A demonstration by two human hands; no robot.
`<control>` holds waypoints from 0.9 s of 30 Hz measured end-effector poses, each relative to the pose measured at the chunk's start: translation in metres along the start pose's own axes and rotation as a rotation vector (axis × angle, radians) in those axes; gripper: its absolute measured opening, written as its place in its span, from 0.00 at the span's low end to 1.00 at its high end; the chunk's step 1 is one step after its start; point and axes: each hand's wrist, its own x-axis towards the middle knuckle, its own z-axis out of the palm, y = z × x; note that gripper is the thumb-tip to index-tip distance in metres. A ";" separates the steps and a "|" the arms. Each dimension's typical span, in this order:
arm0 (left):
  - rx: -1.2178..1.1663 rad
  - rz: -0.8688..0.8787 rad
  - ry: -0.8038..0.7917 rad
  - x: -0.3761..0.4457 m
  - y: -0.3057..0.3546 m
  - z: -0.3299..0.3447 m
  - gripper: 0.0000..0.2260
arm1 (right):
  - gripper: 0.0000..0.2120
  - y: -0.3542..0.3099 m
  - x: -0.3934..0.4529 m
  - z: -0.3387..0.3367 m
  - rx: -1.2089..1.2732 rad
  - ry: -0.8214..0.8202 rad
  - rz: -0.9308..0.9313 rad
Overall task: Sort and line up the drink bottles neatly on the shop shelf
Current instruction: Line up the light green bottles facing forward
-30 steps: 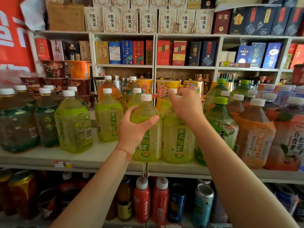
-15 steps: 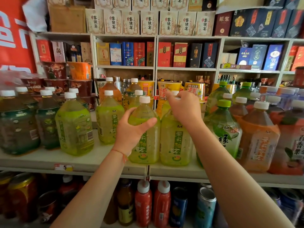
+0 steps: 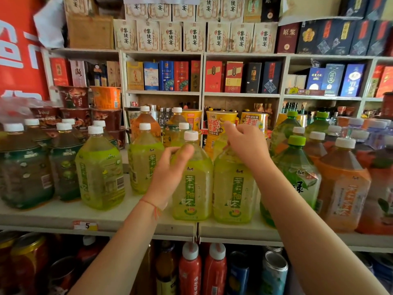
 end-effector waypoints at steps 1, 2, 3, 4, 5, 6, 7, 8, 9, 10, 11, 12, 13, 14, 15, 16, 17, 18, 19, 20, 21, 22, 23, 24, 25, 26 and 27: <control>-0.029 -0.032 -0.006 0.005 0.004 -0.003 0.34 | 0.26 -0.004 0.004 -0.003 0.047 -0.028 0.056; -0.076 -0.060 0.005 0.014 0.007 -0.006 0.33 | 0.29 -0.008 0.009 -0.005 0.085 -0.052 0.122; -0.121 -0.074 0.031 0.024 0.011 -0.009 0.31 | 0.30 -0.011 0.019 -0.007 0.117 -0.072 0.185; -0.143 -0.071 0.069 0.035 0.015 -0.011 0.28 | 0.27 -0.013 0.030 -0.009 0.143 -0.093 0.232; -0.133 -0.048 0.108 0.048 0.019 -0.013 0.24 | 0.23 -0.013 0.041 -0.009 0.140 -0.117 0.254; -0.094 -0.011 0.139 0.060 0.022 -0.015 0.19 | 0.17 -0.012 0.052 -0.008 0.115 -0.137 0.255; -0.035 0.038 0.157 0.070 0.025 -0.015 0.14 | 0.12 -0.008 0.062 -0.006 0.089 -0.138 0.254; 0.049 0.081 0.151 0.081 0.024 -0.016 0.10 | 0.10 -0.003 0.070 -0.003 0.076 -0.128 0.263; 0.138 0.119 0.127 0.091 0.023 -0.014 0.09 | 0.12 0.002 0.076 0.001 0.070 -0.129 0.286; 0.235 0.142 0.100 0.103 0.020 -0.012 0.12 | 0.16 0.006 0.080 0.005 0.058 -0.148 0.306; 0.317 0.152 0.068 0.113 0.017 -0.009 0.15 | 0.18 0.009 0.083 0.007 0.038 -0.176 0.311; 0.384 0.154 0.034 0.123 0.013 -0.005 0.18 | 0.19 0.010 0.087 0.010 0.013 -0.196 0.310; 0.435 0.153 -0.001 0.133 0.008 -0.002 0.20 | 0.20 0.011 0.091 0.012 -0.014 -0.209 0.304; 0.476 0.147 -0.039 0.140 0.005 0.000 0.21 | 0.19 0.011 0.095 0.014 -0.045 -0.211 0.294; 0.512 0.139 -0.072 0.146 0.003 0.002 0.22 | 0.18 0.012 0.099 0.014 -0.081 -0.210 0.282; 0.540 0.136 -0.092 0.149 0.001 0.003 0.22 | 0.17 0.012 0.102 0.015 -0.120 -0.216 0.270; 0.554 0.144 -0.088 0.151 0.001 0.002 0.21 | 0.15 0.013 0.103 0.016 -0.164 -0.220 0.250; 0.558 0.155 -0.068 0.152 0.000 0.002 0.21 | 0.12 0.013 0.103 0.016 -0.228 -0.221 0.226; 0.562 0.170 -0.048 0.153 0.000 0.001 0.21 | 0.09 0.013 0.103 0.016 -0.294 -0.215 0.201; 0.573 0.173 -0.032 0.153 0.000 -0.001 0.21 | 0.12 0.015 0.104 0.017 -0.335 -0.205 0.194; 0.586 0.173 -0.019 0.153 0.001 -0.003 0.20 | 0.17 0.015 0.103 0.018 -0.360 -0.201 0.191; 0.590 0.171 -0.006 0.153 0.002 -0.005 0.19 | 0.19 0.014 0.103 0.018 -0.384 -0.199 0.186; 0.578 0.175 0.010 0.151 0.003 -0.007 0.18 | 0.20 0.012 0.101 0.016 -0.427 -0.200 0.176; 0.553 0.180 0.026 0.149 0.004 -0.008 0.17 | 0.19 0.010 0.100 0.014 -0.472 -0.213 0.170; 0.527 0.183 0.045 0.147 0.004 -0.010 0.17 | 0.19 0.009 0.100 0.012 -0.496 -0.220 0.152; 0.503 0.177 0.058 0.146 0.004 -0.011 0.18 | 0.21 0.007 0.099 0.009 -0.498 -0.228 0.140; 0.486 0.167 0.065 0.143 0.004 -0.013 0.19 | 0.22 0.006 0.098 0.005 -0.492 -0.234 0.119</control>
